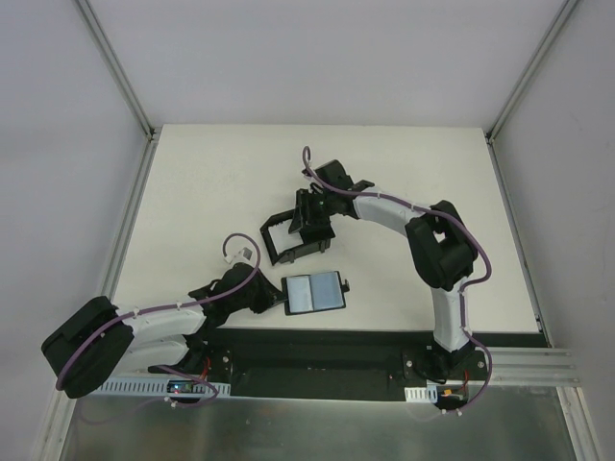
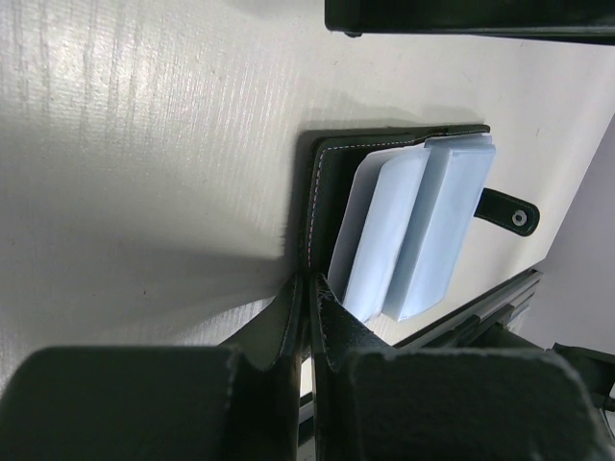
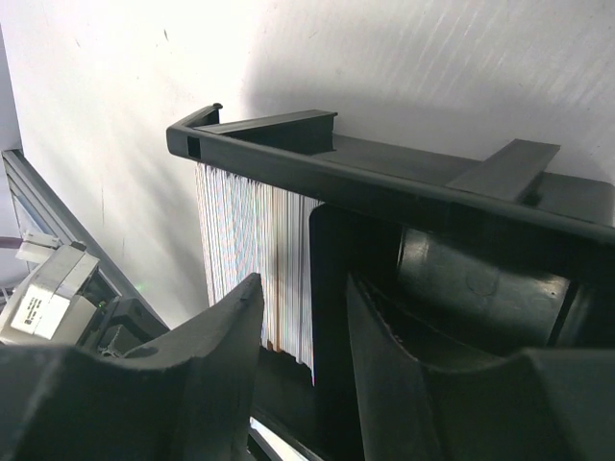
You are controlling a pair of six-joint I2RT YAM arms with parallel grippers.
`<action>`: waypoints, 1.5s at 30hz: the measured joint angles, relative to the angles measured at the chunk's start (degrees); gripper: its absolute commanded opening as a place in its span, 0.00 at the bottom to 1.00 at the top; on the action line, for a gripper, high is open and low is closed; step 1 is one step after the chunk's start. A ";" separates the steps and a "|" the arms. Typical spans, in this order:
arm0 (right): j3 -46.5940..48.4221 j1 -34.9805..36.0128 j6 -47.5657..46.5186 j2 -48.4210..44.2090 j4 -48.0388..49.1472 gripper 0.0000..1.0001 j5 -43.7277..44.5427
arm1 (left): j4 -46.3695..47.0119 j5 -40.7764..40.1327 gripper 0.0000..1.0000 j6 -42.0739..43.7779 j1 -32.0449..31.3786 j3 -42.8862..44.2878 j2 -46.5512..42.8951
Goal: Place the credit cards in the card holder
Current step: Pick up the credit card from the storage box.
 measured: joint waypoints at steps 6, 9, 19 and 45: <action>-0.02 -0.04 0.07 0.00 0.02 0.33 -0.20 | 0.00 0.02 0.00 0.07 0.00 0.04 0.04; -0.28 -0.07 0.07 -0.07 0.09 0.26 -0.17 | 0.00 0.04 0.00 0.07 0.00 0.07 0.07; -0.94 -0.37 0.09 -2.14 0.04 0.15 0.11 | 0.17 0.85 0.00 0.17 0.37 0.39 0.74; -1.84 -0.61 -7.15 -11.74 -5.25 0.00 14.05 | 0.63 1.44 0.00 0.24 0.37 0.46 1.01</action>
